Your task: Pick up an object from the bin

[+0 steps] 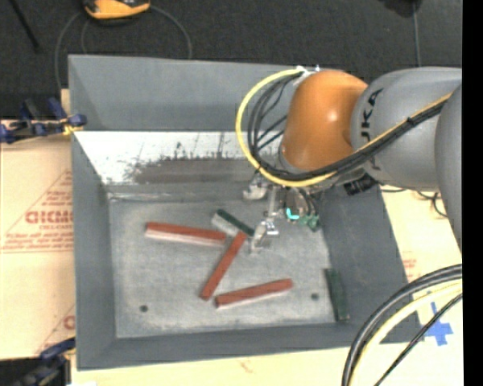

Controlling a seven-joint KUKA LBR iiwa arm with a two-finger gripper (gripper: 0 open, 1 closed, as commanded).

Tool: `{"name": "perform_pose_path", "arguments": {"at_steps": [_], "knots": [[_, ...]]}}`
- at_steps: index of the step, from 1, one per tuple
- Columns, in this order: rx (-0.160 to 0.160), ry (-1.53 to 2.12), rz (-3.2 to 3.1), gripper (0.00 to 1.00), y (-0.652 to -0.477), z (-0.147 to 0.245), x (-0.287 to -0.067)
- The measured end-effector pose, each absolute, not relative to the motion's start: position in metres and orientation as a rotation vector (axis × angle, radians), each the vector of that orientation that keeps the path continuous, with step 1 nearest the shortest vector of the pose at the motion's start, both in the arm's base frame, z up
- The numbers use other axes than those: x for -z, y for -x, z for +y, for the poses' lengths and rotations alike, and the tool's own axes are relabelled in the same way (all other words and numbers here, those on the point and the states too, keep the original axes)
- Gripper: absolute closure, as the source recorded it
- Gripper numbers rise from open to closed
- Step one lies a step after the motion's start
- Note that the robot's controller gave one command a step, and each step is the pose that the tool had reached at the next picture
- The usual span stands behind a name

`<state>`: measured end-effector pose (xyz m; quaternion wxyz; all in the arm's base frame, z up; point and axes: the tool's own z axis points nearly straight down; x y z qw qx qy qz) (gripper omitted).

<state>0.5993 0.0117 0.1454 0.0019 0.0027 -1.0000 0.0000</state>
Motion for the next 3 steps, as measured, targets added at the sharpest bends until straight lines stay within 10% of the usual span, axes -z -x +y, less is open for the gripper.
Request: {"name": "perform_pose_path", "arguments": {"at_steps": [1,3], "knots": [[0.000,-0.008,-3.140,0.00,-0.599,0.012,-0.148],[-0.003,-0.109,-3.140,0.00,-0.546,0.002,-0.121]]}}
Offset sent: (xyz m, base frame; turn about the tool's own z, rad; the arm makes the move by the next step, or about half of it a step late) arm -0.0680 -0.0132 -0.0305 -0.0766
